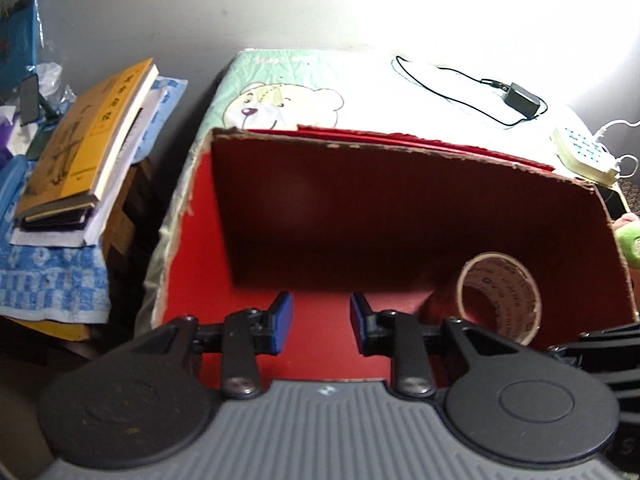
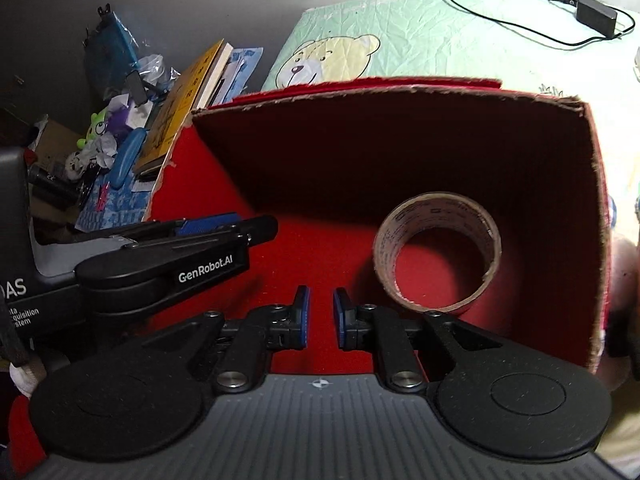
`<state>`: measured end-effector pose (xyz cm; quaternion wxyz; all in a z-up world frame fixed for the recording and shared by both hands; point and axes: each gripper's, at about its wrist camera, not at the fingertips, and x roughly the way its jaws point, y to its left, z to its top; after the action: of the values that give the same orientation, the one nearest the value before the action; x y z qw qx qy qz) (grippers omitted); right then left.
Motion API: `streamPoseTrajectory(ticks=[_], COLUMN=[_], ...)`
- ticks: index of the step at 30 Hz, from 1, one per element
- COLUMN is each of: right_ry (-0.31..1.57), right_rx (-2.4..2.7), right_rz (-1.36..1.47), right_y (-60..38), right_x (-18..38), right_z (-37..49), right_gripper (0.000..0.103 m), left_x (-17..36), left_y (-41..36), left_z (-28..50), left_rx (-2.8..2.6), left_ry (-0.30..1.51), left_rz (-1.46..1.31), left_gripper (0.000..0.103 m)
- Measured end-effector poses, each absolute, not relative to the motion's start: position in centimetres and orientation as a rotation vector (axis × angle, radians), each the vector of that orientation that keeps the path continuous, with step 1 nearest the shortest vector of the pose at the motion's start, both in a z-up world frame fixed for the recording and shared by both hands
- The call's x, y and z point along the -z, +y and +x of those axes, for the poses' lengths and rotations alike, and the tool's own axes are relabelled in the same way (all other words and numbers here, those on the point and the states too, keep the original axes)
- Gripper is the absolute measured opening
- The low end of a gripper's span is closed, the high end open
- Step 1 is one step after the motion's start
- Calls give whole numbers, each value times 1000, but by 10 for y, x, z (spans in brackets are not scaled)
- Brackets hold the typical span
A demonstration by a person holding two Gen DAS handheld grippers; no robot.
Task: Organize objects
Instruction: 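Lower the tape roll into the red box and open the right gripper, then withdraw the right gripper from the box and move back toward the table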
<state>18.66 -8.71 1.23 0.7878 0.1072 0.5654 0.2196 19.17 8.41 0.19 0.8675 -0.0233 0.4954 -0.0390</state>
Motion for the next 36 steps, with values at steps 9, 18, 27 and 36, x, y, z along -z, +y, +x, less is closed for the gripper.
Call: streamPoseTrajectory(ticks=[9,18,27,36], right_ry=[1256,1215,1212,1209], right_rx=[-370,-249,-185,-199], right_rz=[180,150,210,216], right_y=[-84,-96,-107,-104], right_x=[5,14,27,30], right_z=[192,201,209,215], right_gripper=[16,16,15,17], left_x=[4,4,4,5], left_y=[80,73,68,59], left_z=[196,195,194,194], left_rx=[62,65,58,49], left_ry=[1035,1030,1031,1028], left_rz=[4,32,64,115], left_gripper=[42,47,49,49])
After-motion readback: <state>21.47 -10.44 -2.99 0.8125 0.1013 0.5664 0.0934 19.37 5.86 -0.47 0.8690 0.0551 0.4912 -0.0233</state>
